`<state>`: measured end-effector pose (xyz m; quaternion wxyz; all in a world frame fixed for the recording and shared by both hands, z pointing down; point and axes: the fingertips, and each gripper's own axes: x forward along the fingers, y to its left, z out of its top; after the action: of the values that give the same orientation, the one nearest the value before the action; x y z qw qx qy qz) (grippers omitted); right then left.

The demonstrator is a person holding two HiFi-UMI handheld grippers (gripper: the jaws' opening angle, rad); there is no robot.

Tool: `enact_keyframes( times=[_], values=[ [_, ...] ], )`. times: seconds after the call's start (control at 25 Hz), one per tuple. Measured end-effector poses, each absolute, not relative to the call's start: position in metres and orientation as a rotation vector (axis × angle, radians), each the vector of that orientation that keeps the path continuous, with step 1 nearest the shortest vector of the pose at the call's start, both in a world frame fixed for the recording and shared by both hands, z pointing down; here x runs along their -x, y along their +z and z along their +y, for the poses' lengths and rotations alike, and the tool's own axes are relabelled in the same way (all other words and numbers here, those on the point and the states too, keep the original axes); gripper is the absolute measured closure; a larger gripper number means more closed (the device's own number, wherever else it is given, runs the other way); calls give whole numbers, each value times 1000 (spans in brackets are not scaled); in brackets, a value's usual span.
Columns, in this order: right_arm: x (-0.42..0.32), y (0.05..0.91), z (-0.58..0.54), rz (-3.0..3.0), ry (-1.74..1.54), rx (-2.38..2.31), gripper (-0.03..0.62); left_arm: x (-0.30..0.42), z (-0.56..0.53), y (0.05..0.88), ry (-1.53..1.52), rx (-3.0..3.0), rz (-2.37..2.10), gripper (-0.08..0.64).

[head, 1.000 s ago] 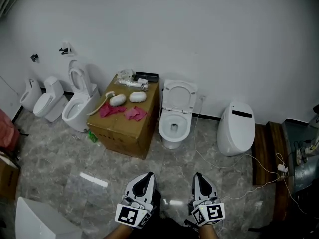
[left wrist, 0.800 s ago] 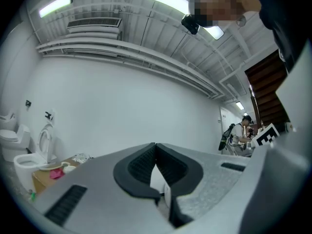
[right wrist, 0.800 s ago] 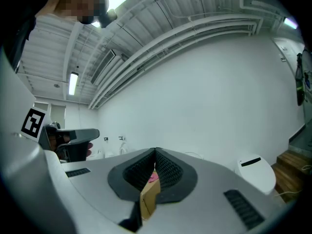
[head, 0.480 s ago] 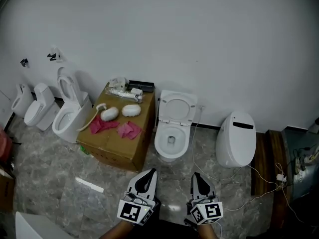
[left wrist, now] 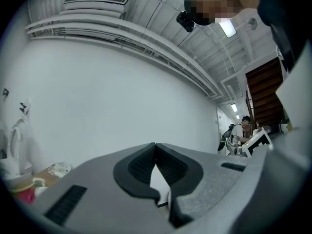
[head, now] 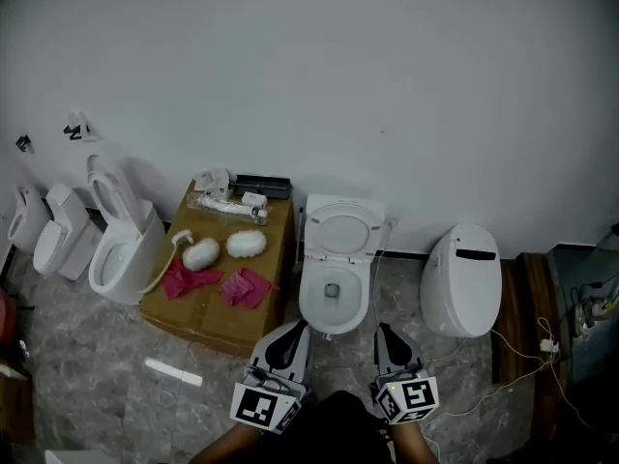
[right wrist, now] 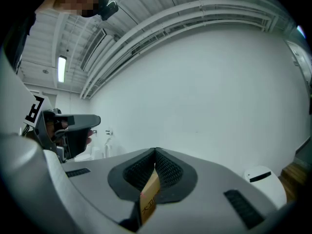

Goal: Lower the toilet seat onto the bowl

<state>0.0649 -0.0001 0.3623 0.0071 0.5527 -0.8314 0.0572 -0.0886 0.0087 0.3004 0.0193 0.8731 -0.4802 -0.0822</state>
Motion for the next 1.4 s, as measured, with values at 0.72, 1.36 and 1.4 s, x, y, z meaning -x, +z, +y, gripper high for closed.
enact_keyframes(
  times=[0.72, 1.36, 1.4],
  values=[
    [-81, 421, -238, -2460, 150, -1504, 568, 70, -177, 318, -212, -2656, -1481, 551],
    [-116, 528, -413, -2234, 90, -1179, 566, 28, -324, 324, -183, -2591, -1561, 551],
    [-117, 537, -422, -2209, 87, -1154, 565, 26, -332, 324, -186, -2589, -1564, 551]
  ],
)
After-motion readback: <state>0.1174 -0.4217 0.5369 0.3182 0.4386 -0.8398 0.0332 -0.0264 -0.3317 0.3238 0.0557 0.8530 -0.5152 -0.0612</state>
